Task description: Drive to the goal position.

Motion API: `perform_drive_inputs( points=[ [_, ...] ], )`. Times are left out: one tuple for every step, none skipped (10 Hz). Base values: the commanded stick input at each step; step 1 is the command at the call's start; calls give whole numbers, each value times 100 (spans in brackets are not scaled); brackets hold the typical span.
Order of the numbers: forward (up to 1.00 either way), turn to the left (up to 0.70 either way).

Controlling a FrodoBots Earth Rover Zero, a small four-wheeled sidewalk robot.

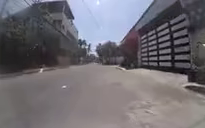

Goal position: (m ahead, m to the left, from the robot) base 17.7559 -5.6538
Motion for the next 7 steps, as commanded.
perform_drive_inputs(
  points=[
    [85, 0],
    [85, 0],
    [85, 0],
    [85, 0],
    [85, 0],
    [85, 0],
    [85, 0]
  ],
)
